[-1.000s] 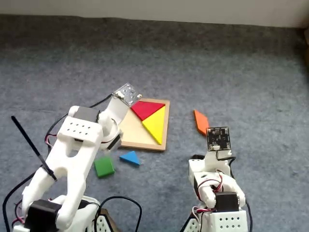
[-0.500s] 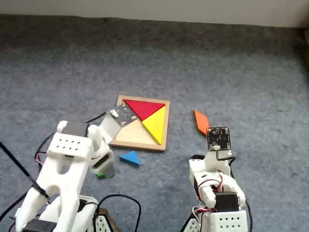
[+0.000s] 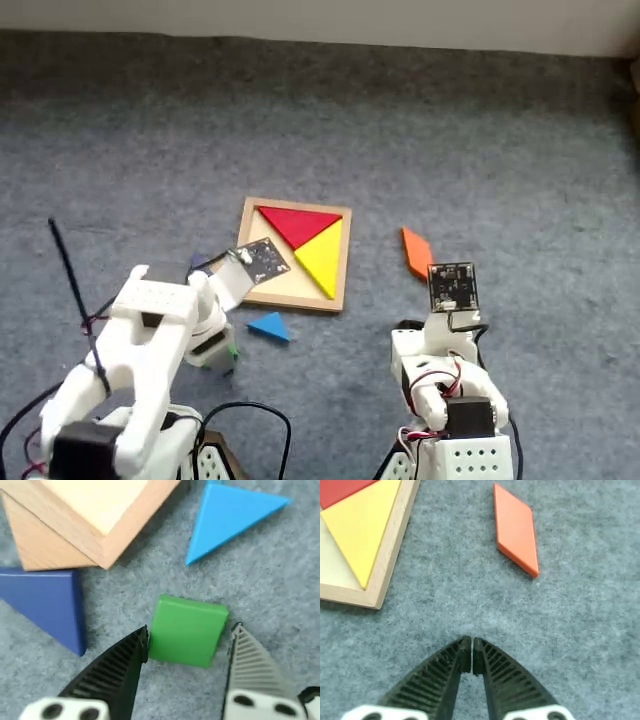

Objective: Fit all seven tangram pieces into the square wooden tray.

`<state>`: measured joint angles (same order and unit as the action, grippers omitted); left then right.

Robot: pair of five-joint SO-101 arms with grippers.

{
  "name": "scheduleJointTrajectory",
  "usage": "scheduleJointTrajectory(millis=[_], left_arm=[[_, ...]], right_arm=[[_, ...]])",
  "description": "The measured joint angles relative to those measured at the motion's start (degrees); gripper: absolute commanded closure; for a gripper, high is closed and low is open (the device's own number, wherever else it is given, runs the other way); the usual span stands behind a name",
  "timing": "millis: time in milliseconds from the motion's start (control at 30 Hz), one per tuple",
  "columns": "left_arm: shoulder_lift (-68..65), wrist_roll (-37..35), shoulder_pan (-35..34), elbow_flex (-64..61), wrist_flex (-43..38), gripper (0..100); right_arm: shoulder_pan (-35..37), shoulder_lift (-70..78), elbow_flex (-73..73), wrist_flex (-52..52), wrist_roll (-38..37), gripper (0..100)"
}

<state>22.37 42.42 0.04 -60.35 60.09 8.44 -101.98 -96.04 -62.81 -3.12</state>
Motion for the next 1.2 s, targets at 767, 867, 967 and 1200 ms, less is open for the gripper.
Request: scheduleJointTrajectory(millis=[767, 867, 967, 1200], left_arm=[[0.88, -6.51, 0.26, 16.88, 10.73, 97], [0.88, -6.86, 0.26, 19.25, 10.73, 95], [-0.18, -6.86, 0.26, 20.75, 11.08, 82], [-3.08, -9.93, 0.26, 18.29, 11.6, 74]], right_arm=[[0.0, 0.0, 0.0, 0.0, 0.0, 97.2], [0.0, 0.0, 0.0, 0.0, 0.0, 97.2], [0.0, 0.0, 0.0, 0.0, 0.0, 97.2], [0.0, 0.0, 0.0, 0.0, 0.0, 97.2]])
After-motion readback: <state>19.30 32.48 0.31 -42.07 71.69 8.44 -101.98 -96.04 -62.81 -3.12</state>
